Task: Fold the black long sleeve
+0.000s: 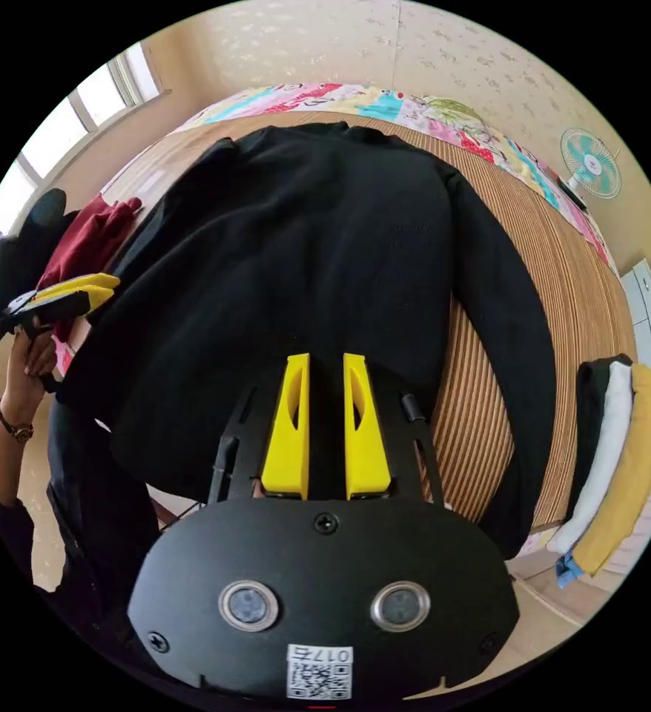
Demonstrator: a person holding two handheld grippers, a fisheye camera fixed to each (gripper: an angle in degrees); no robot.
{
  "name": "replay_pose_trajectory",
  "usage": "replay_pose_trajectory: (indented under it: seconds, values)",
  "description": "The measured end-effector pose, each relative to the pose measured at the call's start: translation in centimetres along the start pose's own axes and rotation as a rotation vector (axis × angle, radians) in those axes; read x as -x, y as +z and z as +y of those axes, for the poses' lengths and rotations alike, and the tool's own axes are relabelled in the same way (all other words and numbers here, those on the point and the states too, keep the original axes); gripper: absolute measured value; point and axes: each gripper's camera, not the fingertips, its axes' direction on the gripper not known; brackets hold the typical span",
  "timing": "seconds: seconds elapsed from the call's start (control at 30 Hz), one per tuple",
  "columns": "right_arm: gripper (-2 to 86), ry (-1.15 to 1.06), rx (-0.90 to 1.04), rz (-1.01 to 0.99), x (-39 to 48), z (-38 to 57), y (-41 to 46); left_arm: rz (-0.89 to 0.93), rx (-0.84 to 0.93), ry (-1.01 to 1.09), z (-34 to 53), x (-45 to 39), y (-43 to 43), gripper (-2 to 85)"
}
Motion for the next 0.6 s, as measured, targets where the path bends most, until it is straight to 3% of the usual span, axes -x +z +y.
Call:
replay_pose_trajectory:
  seconds: [0.1,0.27,0.4,0.47,0.53,0.6]
  values:
    - [5.0,0.001,-0.119,0.070,0.1,5.5,-0.3,-0.050,-0.085,-0.005,4.5,-1.8,-0.9,8.0]
    - [3.4,0.100,-0.113,0.148,0.3,12.4,-1.9,0.033,-0.194,-0.097,12.7,-2.6,-3.0,3.4]
    - [2.6,0.172,-0.149,0.045,-1.0,15.2,-2.0,0.019,-0.441,-0.338,18.8,1.1,-8.2,9.5]
    - [2.1,0.198,-0.134,-0.002,-1.7,15.0,-2.3,-0.001,-0.482,-0.424,19.6,3.8,-9.8,11.8]
    - [1.3,0.216,-0.271,-0.073,-2.1,15.4,-3.8,0.028,-0.440,-0.465,18.8,6.8,-10.1,13.1]
    - [0.9,0.185,-0.461,-0.092,-1.9,16.2,-5.1,0.075,-0.283,-0.518,16.9,10.1,-8.3,13.3]
